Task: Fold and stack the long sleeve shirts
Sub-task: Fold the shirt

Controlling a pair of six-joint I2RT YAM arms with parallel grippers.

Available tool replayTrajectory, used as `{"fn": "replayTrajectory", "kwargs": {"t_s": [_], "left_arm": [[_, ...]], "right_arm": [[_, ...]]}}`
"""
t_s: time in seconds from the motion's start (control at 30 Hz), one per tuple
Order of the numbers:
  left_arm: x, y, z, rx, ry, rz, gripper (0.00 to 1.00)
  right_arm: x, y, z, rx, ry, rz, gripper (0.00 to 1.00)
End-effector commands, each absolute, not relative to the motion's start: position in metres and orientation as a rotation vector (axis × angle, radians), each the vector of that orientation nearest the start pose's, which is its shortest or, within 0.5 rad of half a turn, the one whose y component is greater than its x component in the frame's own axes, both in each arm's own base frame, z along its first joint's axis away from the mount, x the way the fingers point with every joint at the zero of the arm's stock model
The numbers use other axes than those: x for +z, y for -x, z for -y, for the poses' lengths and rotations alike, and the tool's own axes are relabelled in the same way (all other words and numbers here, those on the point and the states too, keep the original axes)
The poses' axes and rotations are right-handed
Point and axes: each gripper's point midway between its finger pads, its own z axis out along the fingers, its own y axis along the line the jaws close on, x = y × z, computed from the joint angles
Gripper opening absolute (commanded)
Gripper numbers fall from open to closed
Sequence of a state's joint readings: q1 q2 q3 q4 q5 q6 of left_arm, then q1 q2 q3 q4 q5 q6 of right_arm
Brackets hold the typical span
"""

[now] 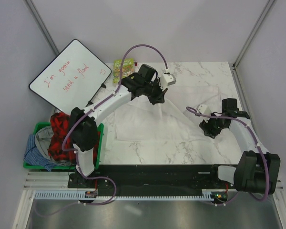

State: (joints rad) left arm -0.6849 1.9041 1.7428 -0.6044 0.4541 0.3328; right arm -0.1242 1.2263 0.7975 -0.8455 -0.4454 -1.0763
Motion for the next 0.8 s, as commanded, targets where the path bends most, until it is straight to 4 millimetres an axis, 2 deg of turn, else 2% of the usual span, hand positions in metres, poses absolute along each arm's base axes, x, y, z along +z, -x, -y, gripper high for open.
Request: {"fn": "replayTrajectory", "kwargs": {"t_s": [0.0,0.03,0.1,0.13,0.17,0.2,0.23,0.27,0.3,0.37,0.4,0.43,0.47,0.5,0.53,0.57,0.6,0.67,0.7,0.73,0.77], "left_arm": [[0.214,-0.338,0.372,-0.774,-1.319,-1.889,0.02],[0.221,-0.332,0.371,-0.793,-1.321,-1.872,0.02],[0.222,-0.320,0.366,-0.829,-1.334,-1.874,0.02],[0.229,-0.307,0.367,-0.888,-1.357,-1.849,0.02],[0.244,-0.294,0.364,-0.917,-1.369,-1.804,0.02],[0.243,-0.275,0.364,-0.957,-1.408,-1.794,0.02],[0.249,-0.256,0.366,-1.013,-1.452,-1.755,0.02],[0.256,-0.235,0.365,-1.022,-1.512,-1.696,0.02],[0.252,-0.197,0.373,-1.068,-1.621,-1.669,0.02],[0.250,-0.148,0.378,-1.104,-1.764,-1.579,0.02],[0.235,-0.099,0.385,-1.147,-1.898,-1.535,0.02],[0.226,-0.078,0.386,-1.156,-1.959,-1.518,0.02],[0.210,-0.055,0.382,-1.181,-2.024,-1.536,0.02],[0.199,-0.021,0.382,-1.214,-2.117,-1.510,0.16],[0.193,-0.008,0.380,-1.229,-2.152,-1.515,0.26],[0.182,0.000,0.373,-1.234,-2.181,-1.537,0.33],[0.187,0.000,0.369,-1.231,-2.167,-1.521,0.40],[0.181,-0.021,0.359,-1.172,-2.102,-1.580,0.42],[0.181,-0.054,0.350,-1.139,-2.001,-1.659,0.43],[0.188,-0.073,0.339,-1.096,-1.931,-1.673,0.43],[0.177,-0.106,0.321,-1.018,-1.841,-1.759,0.42]], "right_arm": [[0.086,-0.278,-0.002,0.152,1.137,-2.268,0.49],[0.085,-0.281,0.001,0.152,1.113,-2.281,0.38],[0.089,-0.284,0.005,0.161,1.073,-2.291,0.27],[0.089,-0.284,0.006,0.172,1.061,-2.300,0.14],[0.089,-0.284,0.008,0.181,1.045,-2.307,0.07],[0.092,-0.286,0.011,0.194,1.014,-2.312,0.01],[0.093,-0.284,0.012,0.206,0.998,-2.321,0.00],[0.095,-0.285,0.015,0.214,0.984,-2.320,0.00],[0.097,-0.284,0.016,0.243,0.961,-2.319,0.00],[0.098,-0.275,0.015,0.284,0.982,-2.317,0.00],[0.100,-0.271,0.017,0.287,0.984,-2.308,0.00],[0.100,-0.263,0.015,0.308,1.031,-2.293,0.00],[0.099,-0.257,0.013,0.315,1.056,-2.285,0.00],[0.102,-0.251,0.014,0.297,1.077,-2.268,0.00],[0.102,-0.244,0.013,0.304,1.105,-2.264,0.00],[0.099,-0.237,0.012,0.298,1.152,-2.246,0.00],[0.103,-0.233,0.012,0.271,1.173,-2.221,0.00],[0.100,-0.223,0.008,0.278,1.217,-2.202,0.00],[0.103,-0.221,0.007,0.265,1.227,-2.185,0.00],[0.102,-0.217,0.005,0.271,1.234,-2.183,0.00],[0.101,-0.215,0.004,0.271,1.249,-2.174,0.00]]}}
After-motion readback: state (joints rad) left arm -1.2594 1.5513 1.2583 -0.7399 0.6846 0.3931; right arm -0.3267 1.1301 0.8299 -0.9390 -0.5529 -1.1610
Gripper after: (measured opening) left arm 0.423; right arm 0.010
